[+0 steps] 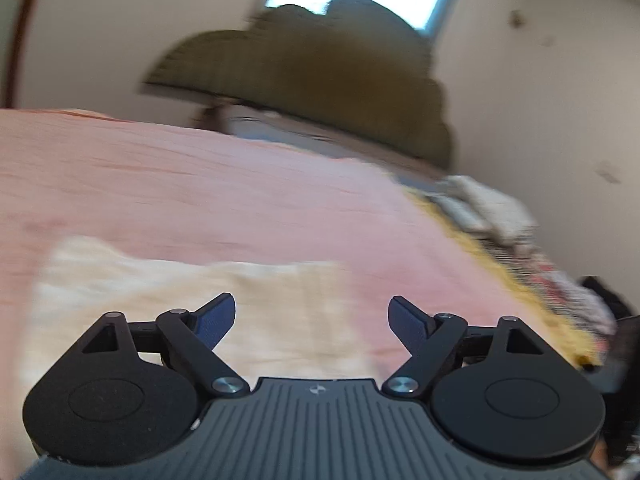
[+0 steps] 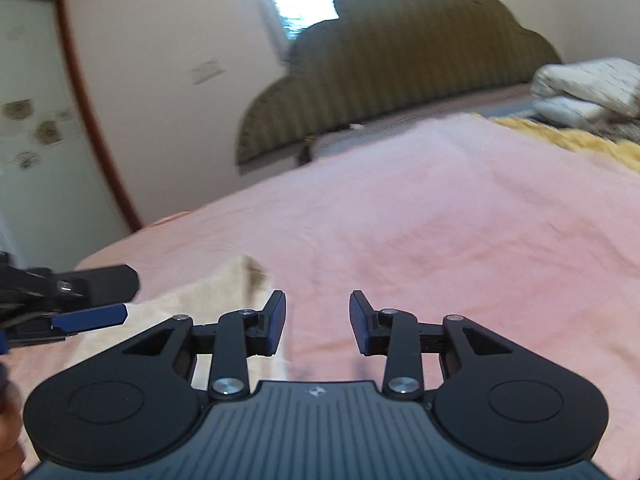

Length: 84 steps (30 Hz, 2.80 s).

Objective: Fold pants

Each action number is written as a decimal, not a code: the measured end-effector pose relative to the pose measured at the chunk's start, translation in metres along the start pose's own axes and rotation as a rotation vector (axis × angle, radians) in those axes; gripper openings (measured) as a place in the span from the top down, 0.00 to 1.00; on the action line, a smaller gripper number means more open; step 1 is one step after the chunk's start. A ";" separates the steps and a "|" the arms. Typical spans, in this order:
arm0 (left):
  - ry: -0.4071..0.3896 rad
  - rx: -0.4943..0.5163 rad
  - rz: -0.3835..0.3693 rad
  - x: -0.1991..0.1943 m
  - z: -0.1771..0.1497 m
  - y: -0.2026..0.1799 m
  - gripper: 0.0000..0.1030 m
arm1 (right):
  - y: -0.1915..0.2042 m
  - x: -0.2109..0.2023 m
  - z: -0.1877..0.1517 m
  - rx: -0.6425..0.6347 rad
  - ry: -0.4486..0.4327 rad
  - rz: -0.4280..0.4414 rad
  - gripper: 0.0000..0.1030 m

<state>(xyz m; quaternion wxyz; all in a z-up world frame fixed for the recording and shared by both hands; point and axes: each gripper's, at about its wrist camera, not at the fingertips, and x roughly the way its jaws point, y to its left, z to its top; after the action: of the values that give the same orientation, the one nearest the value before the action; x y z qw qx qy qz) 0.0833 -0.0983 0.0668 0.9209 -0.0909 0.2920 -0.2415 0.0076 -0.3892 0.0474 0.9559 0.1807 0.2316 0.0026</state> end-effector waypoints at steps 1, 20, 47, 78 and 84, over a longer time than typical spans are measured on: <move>0.007 -0.010 0.039 -0.003 0.000 0.012 0.17 | 0.011 0.003 0.002 -0.037 0.008 0.034 0.66; 0.183 -0.001 0.178 0.037 0.039 0.095 0.13 | 0.104 0.090 0.037 -0.420 0.207 0.177 0.63; 0.221 -0.251 -0.125 -0.025 -0.018 0.183 0.02 | -0.028 0.077 0.001 0.032 0.406 0.308 0.45; -0.066 0.061 0.101 -0.029 0.061 0.171 0.89 | 0.073 0.112 0.061 -0.046 0.168 0.494 0.80; 0.034 0.017 0.194 0.019 0.068 0.219 0.87 | 0.104 0.191 0.056 -0.031 0.250 0.461 0.80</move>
<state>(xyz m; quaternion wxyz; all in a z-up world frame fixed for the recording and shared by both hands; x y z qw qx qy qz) 0.2223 0.0836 0.0447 0.9356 -0.0501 0.3131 -0.1549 0.2106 -0.2941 0.0455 0.8967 0.2122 0.3004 0.2464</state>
